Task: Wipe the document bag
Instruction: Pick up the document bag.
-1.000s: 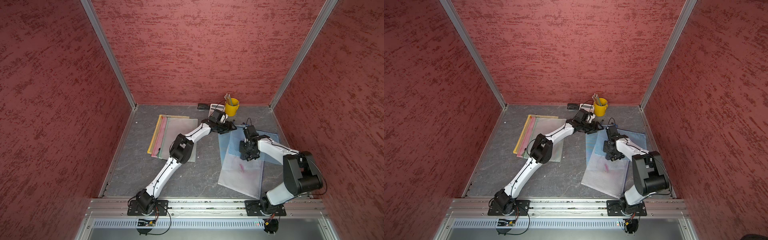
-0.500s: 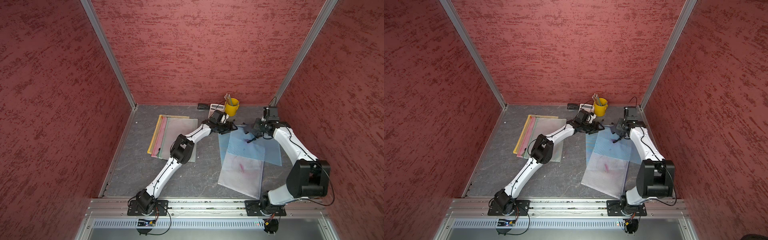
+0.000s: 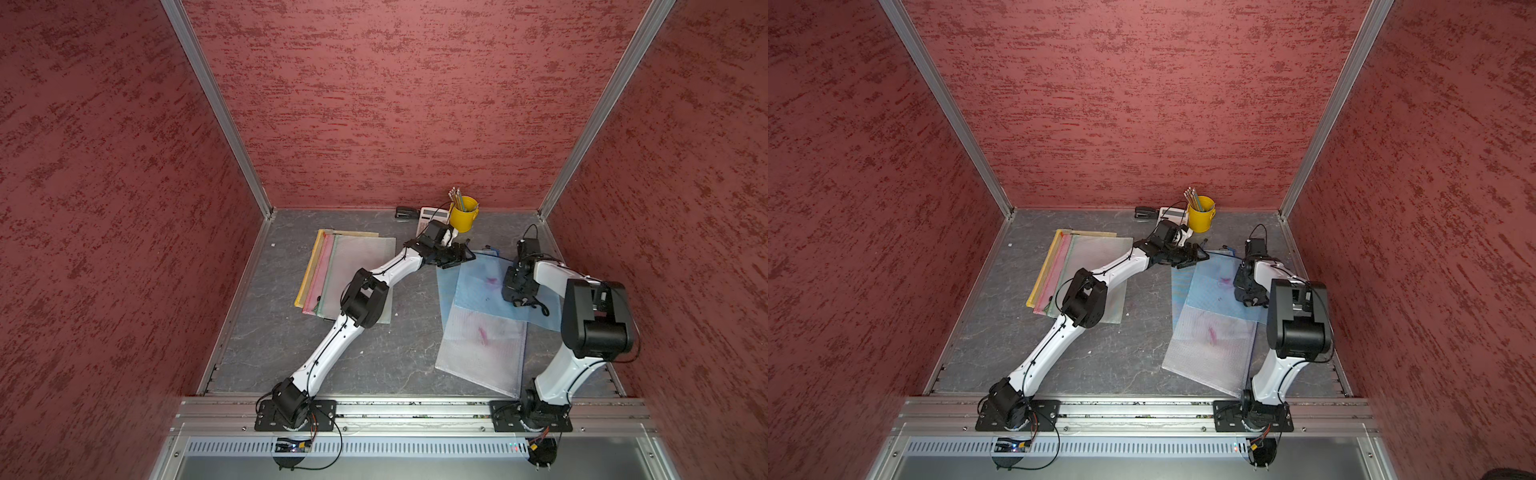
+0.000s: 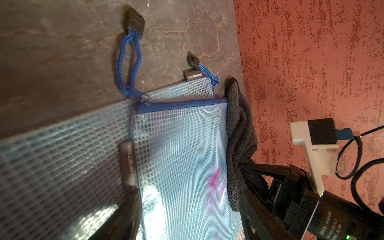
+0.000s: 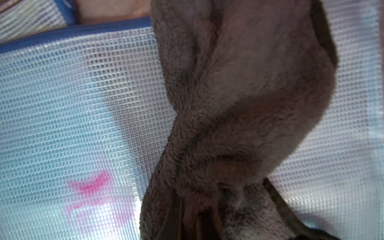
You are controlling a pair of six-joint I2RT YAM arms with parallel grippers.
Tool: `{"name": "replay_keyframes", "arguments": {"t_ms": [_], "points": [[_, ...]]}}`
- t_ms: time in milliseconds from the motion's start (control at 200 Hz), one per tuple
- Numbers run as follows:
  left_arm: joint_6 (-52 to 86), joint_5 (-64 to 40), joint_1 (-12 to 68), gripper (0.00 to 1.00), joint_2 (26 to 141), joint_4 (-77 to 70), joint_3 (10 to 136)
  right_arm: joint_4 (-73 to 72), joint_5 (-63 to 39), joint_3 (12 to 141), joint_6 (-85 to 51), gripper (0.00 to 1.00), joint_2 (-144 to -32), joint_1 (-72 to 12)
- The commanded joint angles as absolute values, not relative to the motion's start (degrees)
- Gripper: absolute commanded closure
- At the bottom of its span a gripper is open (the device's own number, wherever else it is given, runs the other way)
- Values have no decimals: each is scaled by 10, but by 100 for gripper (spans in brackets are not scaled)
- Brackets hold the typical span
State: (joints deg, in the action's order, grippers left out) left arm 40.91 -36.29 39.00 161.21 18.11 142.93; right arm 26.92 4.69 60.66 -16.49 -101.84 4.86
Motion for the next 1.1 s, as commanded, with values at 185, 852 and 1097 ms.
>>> {"name": "replay_keyframes", "arguments": {"t_ms": [185,852,1097], "points": [[428,-414,406,38,1525,123,1226,237,-82,565,-156,100,-1047,-26],[362,-385,396,100,1376,178,1183,330,45,667,-95,100,-963,29],[381,-290,400,100,1240,181,1118,395,94,775,-64,100,-895,41]]}}
